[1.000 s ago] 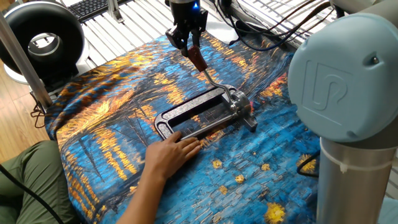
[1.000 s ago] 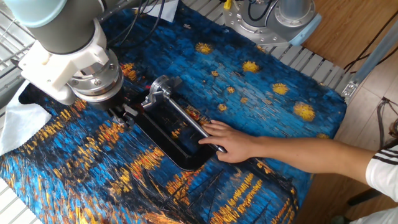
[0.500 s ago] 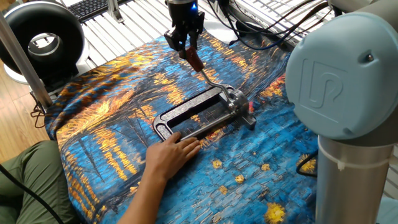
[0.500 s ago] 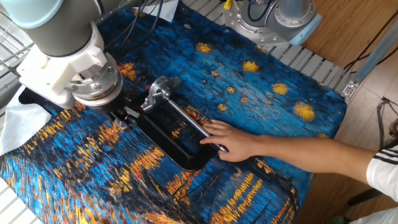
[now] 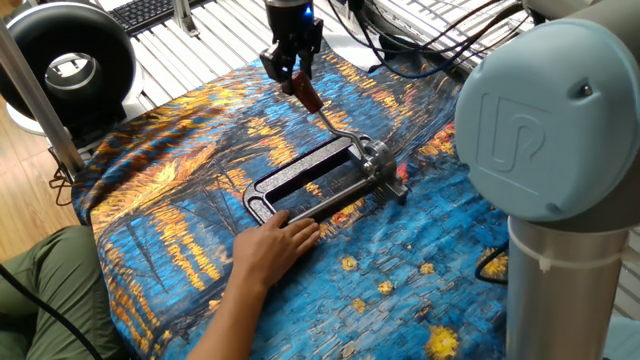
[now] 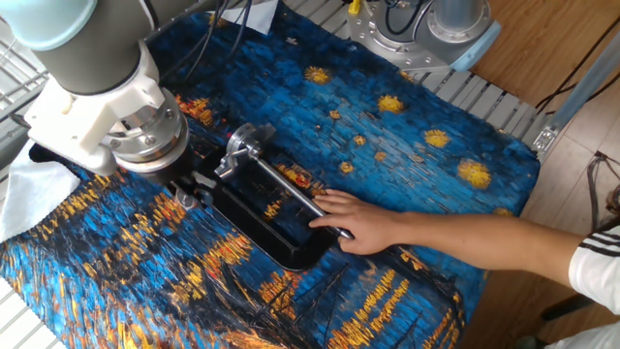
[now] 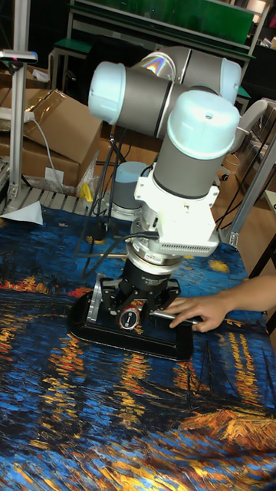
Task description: Pull up the lever
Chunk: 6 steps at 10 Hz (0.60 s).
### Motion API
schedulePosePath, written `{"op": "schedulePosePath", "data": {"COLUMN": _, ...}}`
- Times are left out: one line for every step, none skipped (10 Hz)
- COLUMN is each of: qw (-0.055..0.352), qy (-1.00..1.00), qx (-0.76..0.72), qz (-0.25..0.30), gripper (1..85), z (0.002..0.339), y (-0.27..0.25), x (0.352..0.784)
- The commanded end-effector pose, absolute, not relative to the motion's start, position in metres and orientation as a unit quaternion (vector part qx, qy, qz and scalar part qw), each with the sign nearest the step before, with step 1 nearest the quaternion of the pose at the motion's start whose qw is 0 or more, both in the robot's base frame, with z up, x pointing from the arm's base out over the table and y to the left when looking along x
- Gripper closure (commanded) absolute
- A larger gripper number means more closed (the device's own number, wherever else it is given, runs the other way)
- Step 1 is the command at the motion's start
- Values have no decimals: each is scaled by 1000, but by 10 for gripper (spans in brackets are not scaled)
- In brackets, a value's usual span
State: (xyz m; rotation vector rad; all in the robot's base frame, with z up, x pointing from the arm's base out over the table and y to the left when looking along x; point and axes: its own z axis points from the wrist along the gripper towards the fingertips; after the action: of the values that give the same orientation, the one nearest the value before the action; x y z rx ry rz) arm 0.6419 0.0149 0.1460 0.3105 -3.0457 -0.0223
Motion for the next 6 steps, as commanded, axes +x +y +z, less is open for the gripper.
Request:
{"op": "schedulePosePath", "data": {"qw": 26, "qy": -995, "qx": 94, "qz": -27, "gripper": 367, "z": 153, "y": 35, "x": 658}}
{"op": "schedulePosePath", "data": {"qw": 20, "qy": -995, "qx": 96, "qz": -26, "gripper": 377, "z": 152, "y": 38, "x": 666}}
{"op": "schedulePosePath", "data": {"qw": 19, "qy": -995, "qx": 97, "qz": -25, "gripper": 400, "z": 151, "y": 39, "x": 671}}
{"op": "schedulePosePath", "data": {"qw": 16, "qy": -994, "qx": 105, "qz": -17, "gripper": 403, "z": 150, "y": 34, "x": 676}}
{"op": "schedulePosePath", "data": {"qw": 8, "qy": -993, "qx": 115, "qz": -8, "gripper": 407, "z": 150, "y": 30, "x": 680}}
{"op": "schedulePosePath", "data": {"qw": 7, "qy": -993, "qx": 117, "qz": -7, "gripper": 407, "z": 152, "y": 30, "x": 679}}
